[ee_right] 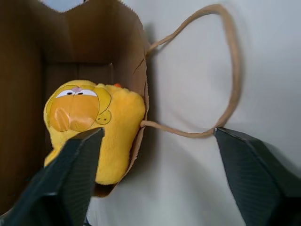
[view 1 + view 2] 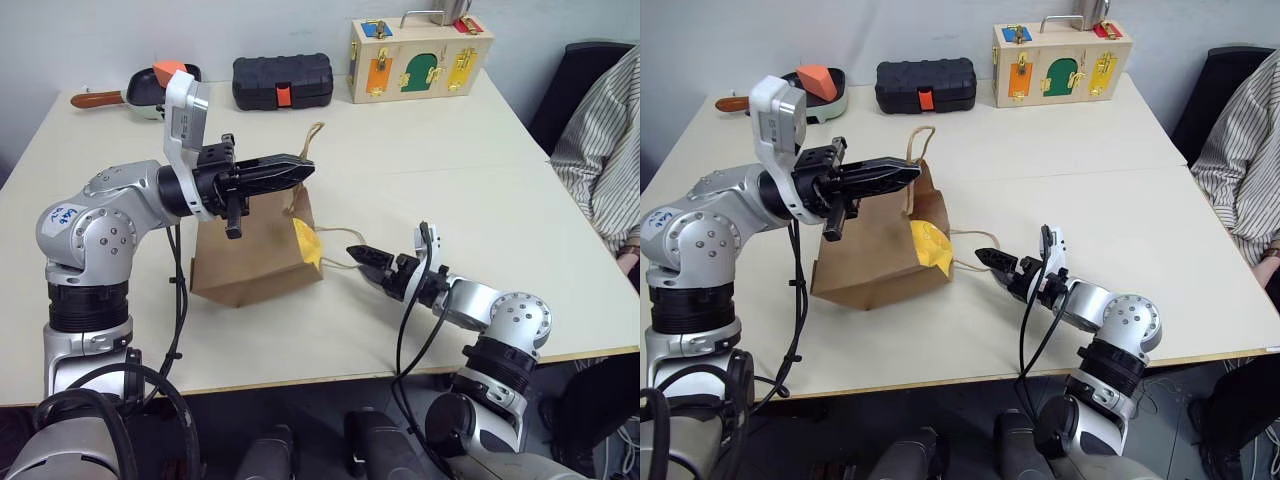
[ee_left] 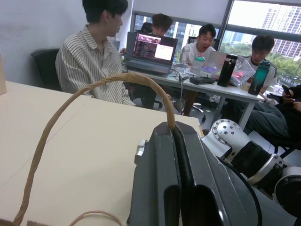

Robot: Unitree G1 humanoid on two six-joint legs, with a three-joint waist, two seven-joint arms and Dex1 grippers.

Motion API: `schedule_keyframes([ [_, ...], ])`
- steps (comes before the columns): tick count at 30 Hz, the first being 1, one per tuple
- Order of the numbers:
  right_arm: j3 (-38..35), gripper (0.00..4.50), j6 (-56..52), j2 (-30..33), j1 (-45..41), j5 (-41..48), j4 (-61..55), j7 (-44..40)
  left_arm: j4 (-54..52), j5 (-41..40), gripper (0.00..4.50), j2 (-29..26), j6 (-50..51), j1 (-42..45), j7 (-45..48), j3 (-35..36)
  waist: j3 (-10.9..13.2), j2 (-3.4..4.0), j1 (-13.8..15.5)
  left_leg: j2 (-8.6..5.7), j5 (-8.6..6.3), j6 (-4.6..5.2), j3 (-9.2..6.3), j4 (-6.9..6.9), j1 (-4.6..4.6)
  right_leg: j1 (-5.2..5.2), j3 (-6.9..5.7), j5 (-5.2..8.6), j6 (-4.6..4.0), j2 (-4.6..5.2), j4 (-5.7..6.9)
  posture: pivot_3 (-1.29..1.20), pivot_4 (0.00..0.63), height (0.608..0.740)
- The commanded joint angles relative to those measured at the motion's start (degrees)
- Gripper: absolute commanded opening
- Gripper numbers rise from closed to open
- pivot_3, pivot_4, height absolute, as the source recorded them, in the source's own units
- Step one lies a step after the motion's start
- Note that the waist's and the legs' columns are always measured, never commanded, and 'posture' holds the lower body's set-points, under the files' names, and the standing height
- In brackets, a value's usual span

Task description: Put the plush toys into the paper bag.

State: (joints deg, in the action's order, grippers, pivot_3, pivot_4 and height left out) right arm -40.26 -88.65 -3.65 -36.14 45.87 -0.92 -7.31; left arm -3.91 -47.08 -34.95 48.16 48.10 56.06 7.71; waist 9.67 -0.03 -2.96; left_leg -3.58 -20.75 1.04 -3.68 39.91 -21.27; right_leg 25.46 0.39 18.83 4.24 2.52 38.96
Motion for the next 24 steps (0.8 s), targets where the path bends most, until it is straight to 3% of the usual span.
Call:
schedule_keyframes([
  [1, -0.57, 2.48, -1.23, 1.05, 0.08, 1.43, -1.69, 0.26, -2.02, -0.46, 0.00, -1.08, -0.57, 0.75, 0.12, 1.04, 0.00, 0.00, -0.10, 0.00, 0.00, 0.00, 0.00, 0.00, 0.00, 0.00, 0.00, 0.00, 0.00, 0.00, 0.00, 0.00, 0.150, 0.740],
  [2, -0.66, 2.18, -1.97, 1.31, 0.25, 1.70, -2.10, 0.19, -2.10, -0.48, 0.00, -1.15, -0.57, 0.61, 0.07, 1.13, 0.00, 0.00, -0.13, 0.00, 0.00, 0.00, 0.00, -0.02, 0.00, 0.01, 0.00, 0.00, 0.00, 0.00, 0.00, 0.00, 0.150, 0.740],
  [10, 0.50, 2.18, -3.85, 0.65, 2.69, 7.19, -5.28, 1.03, -2.36, -0.50, 0.00, -1.40, -0.58, 0.37, -0.04, 1.21, 0.00, 0.00, -0.20, 0.01, 0.00, 0.00, 0.00, -0.06, 0.00, 0.02, 0.00, 0.00, 0.00, 0.00, -0.01, 0.00, 0.150, 0.740],
  [16, -2.57, 2.18, -3.85, -2.81, 1.93, 13.77, -2.98, 8.09, -2.13, -0.66, 0.00, -1.67, -0.32, 0.68, 0.30, 0.96, 0.00, 0.00, -0.24, 0.01, 0.00, 0.00, 0.00, -0.07, 0.00, 0.02, 0.00, 0.00, 0.00, 0.00, -0.02, 0.00, 0.150, 0.740],
  [24, -2.82, 2.18, -3.64, -6.44, 0.97, 11.43, 1.48, 13.65, -2.07, -0.82, 0.00, -1.84, -0.05, 1.61, 0.33, 0.81, 0.00, 0.02, -0.25, 0.00, 0.00, 0.00, -0.01, -0.07, 0.00, 0.01, 0.00, 0.00, 0.00, 0.00, -0.02, 0.00, 0.150, 0.740],
])
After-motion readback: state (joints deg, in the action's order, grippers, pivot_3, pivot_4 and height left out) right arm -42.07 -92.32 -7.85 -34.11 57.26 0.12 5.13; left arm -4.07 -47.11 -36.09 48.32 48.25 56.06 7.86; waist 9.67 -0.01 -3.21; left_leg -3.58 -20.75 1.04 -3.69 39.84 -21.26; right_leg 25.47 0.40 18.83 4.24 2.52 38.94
